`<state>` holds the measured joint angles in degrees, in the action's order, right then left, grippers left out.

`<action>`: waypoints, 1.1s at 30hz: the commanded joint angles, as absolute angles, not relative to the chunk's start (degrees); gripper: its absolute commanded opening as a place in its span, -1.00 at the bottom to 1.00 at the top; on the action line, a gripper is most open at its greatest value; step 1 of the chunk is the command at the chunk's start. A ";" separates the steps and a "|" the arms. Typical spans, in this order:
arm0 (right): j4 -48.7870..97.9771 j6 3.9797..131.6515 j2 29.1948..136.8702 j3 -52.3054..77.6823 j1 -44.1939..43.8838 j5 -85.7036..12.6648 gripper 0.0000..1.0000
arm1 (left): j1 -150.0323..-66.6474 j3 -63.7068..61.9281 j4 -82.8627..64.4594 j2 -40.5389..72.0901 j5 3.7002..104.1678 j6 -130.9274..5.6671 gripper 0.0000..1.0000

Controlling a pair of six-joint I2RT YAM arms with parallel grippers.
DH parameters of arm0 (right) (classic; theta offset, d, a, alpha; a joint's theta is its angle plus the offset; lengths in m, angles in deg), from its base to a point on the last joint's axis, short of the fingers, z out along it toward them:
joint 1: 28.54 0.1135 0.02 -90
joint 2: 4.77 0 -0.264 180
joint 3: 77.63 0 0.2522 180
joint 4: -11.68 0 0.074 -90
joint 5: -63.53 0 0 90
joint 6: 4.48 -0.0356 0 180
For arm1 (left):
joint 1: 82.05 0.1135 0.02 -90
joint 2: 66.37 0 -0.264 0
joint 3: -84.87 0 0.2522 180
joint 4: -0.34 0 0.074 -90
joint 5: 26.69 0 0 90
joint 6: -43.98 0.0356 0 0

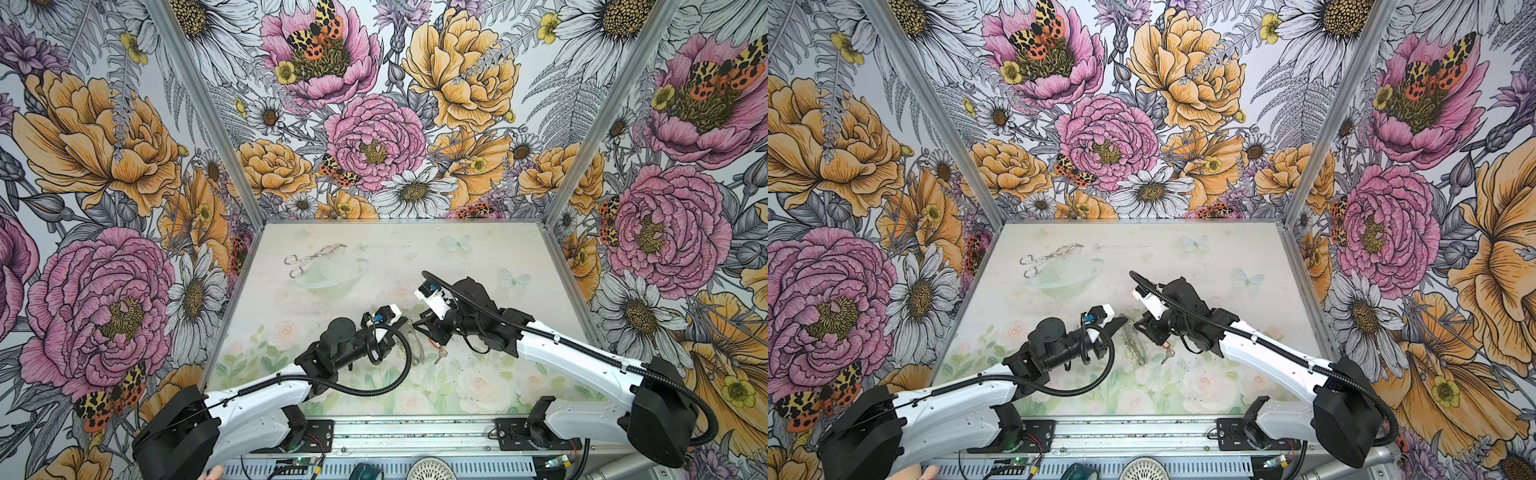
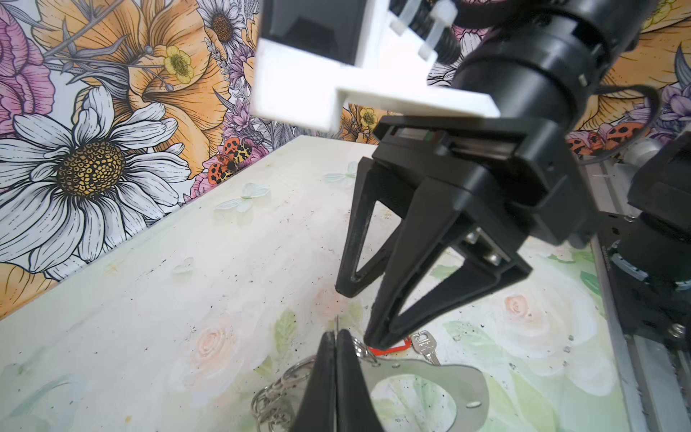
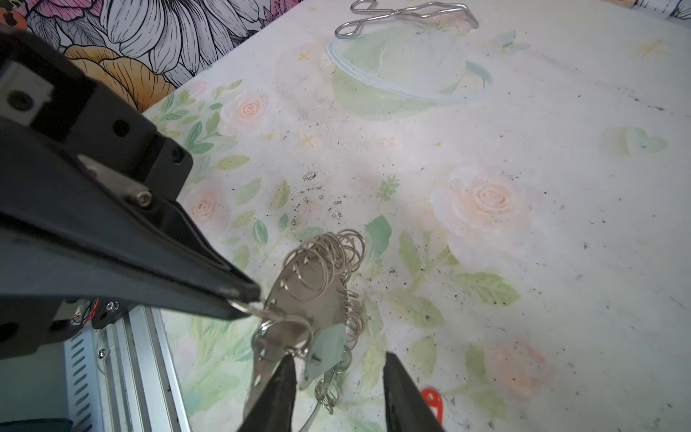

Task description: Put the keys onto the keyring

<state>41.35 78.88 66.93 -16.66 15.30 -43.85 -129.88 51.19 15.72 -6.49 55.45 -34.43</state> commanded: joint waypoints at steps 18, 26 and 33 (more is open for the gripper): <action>38.19 78.09 57.62 -19.56 11.01 -45.25 -0.26 | -129.29 53.34 35.43 -2.84 50.97 -38.00 -1.00; 38.10 79.71 55.69 -17.61 8.27 -46.56 -0.19 | -128.81 53.33 32.97 -7.29 43.56 -37.67 -1.00; 38.06 81.45 58.06 -15.80 9.57 -50.86 -0.06 | -128.84 53.02 31.18 -8.56 38.10 -37.66 -1.00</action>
